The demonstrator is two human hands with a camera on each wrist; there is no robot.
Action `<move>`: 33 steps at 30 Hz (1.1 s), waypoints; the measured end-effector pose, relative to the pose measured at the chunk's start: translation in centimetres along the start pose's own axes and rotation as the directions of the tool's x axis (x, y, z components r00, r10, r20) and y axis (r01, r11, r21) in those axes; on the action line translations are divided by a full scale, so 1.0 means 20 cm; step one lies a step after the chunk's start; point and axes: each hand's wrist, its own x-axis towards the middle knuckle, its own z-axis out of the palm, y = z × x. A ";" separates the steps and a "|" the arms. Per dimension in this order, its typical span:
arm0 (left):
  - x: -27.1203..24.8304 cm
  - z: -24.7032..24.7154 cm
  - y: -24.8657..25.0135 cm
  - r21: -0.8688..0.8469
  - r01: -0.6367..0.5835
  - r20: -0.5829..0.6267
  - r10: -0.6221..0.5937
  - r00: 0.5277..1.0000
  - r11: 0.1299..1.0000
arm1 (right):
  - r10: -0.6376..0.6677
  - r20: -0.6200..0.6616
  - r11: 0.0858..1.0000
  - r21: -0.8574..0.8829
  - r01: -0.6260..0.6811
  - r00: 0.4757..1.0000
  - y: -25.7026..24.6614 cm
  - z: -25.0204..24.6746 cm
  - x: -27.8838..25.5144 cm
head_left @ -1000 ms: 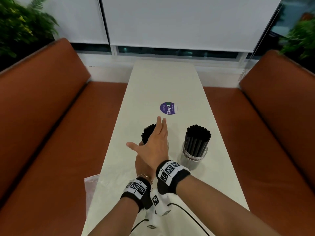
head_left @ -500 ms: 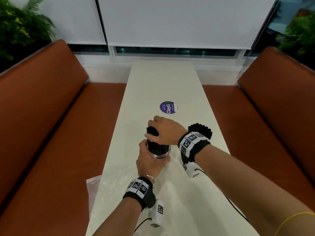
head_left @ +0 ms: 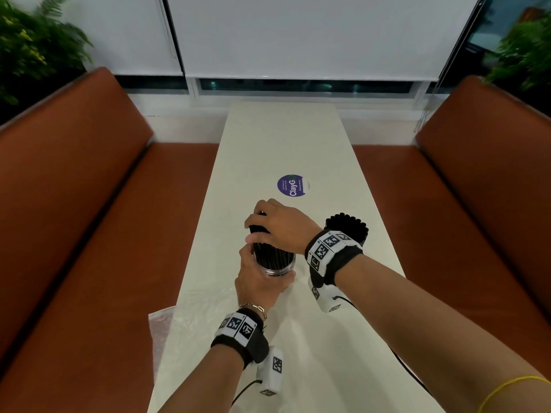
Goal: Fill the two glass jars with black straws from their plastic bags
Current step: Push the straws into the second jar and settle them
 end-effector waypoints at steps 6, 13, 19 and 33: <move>0.01 0.01 -0.01 0.027 -0.008 -0.011 0.008 1.000 1.000 | -0.061 0.031 0.997 -0.045 0.062 0.998 0.00 -0.03 -0.01; 0.01 0.01 -0.03 0.034 -0.027 -0.019 0.027 0.999 0.999 | -0.039 0.010 0.999 -0.021 0.039 0.999 0.02 -0.06 -0.02; 0.00 0.00 -0.03 0.035 -0.069 -0.029 0.070 0.997 0.997 | 0.014 -0.164 1.000 0.021 -0.011 0.986 -0.08 -0.10 -0.11; -0.03 -0.02 0.05 -0.029 -0.003 0.026 0.004 1.000 1.000 | 0.289 -0.196 0.929 0.296 -0.224 0.937 -0.44 0.08 -0.78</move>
